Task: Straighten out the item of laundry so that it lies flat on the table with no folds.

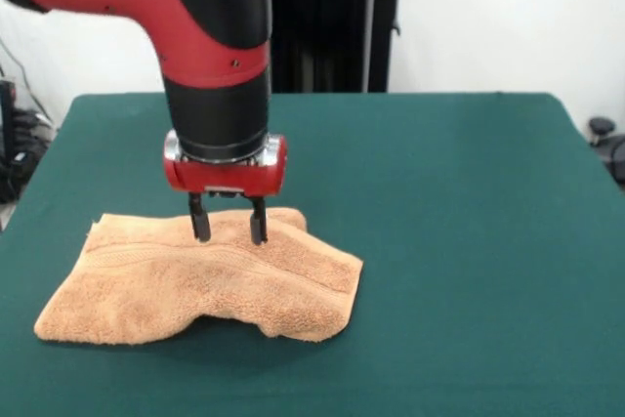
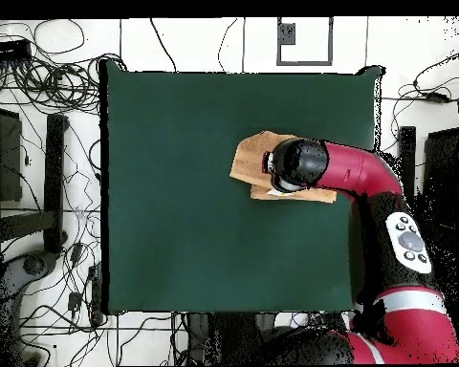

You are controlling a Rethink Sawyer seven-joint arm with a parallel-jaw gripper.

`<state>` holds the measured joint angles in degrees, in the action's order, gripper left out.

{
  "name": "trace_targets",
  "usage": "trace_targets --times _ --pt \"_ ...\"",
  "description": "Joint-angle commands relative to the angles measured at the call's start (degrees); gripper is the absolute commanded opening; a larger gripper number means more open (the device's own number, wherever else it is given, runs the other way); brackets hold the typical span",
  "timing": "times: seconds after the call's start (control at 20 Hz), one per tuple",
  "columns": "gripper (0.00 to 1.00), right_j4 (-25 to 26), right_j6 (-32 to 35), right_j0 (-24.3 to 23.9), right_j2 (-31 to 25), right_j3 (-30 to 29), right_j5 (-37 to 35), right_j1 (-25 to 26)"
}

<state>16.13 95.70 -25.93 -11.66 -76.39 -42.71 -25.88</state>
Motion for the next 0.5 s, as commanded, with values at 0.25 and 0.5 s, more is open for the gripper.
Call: trace_targets --times 0.25,0.5 --pt "1.00 7.28 -18.97 1.01 -9.49 0.43 -7.21 2.51" --pt "1.00 2.74 13.25 7.47 2.78 -5.38 -0.83 -2.46"
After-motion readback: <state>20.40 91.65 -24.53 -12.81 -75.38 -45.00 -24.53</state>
